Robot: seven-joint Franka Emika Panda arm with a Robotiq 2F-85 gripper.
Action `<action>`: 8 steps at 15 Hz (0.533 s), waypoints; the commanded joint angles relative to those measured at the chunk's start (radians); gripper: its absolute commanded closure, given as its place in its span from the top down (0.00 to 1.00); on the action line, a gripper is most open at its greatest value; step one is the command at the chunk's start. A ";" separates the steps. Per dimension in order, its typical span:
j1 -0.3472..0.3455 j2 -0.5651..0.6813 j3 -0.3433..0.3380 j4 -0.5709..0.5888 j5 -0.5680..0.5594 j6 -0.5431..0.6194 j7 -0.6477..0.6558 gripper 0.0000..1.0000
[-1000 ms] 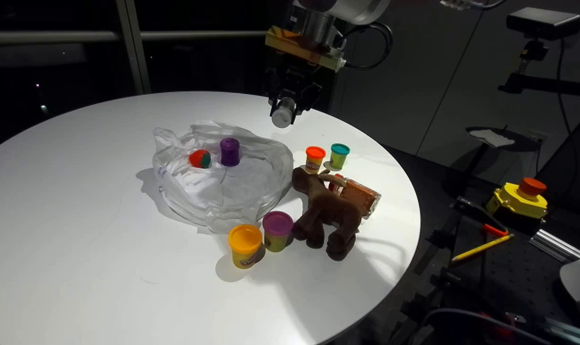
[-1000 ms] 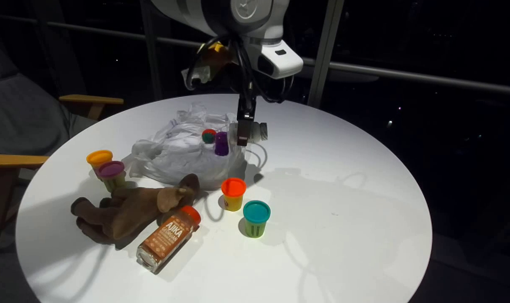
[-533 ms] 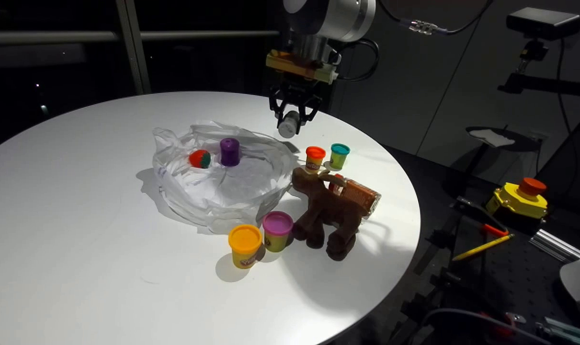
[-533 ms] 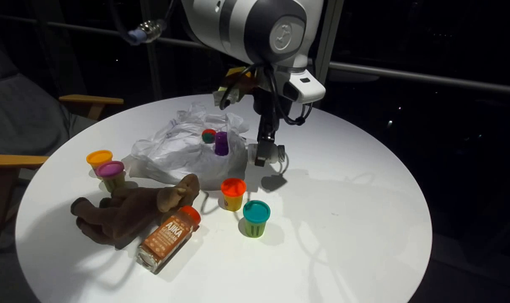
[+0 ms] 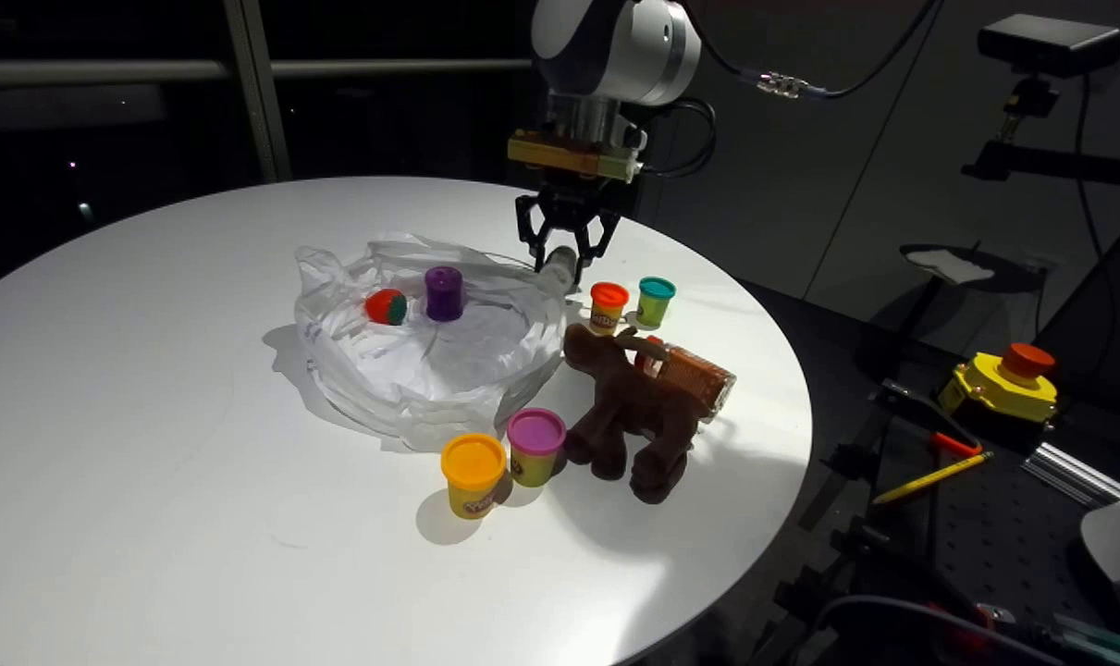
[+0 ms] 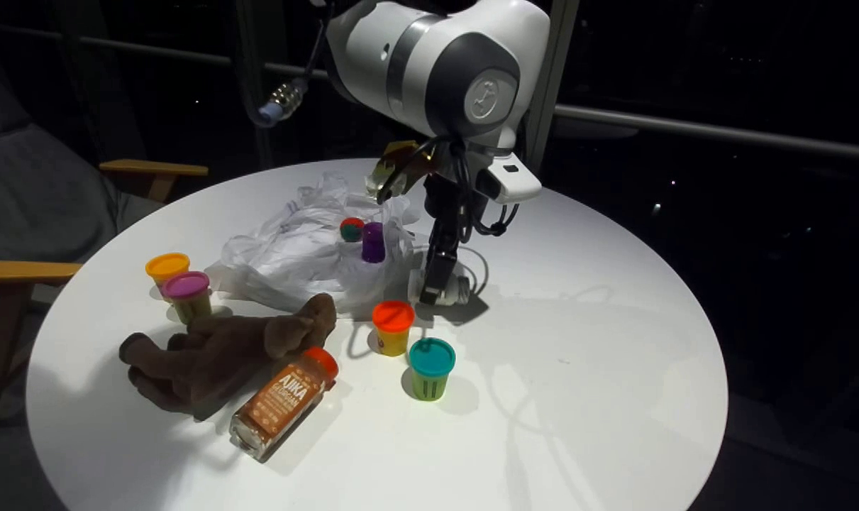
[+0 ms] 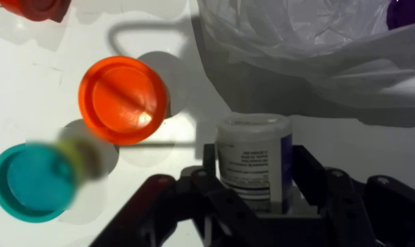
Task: Remove all the contents from the white plastic bag and put them on the table
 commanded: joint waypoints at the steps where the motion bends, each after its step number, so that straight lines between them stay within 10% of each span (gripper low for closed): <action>1: -0.014 -0.001 0.009 0.038 0.019 -0.046 0.001 0.91; 8: 0.018 -0.199 0.021 -0.082 0.041 0.008 0.015 1.00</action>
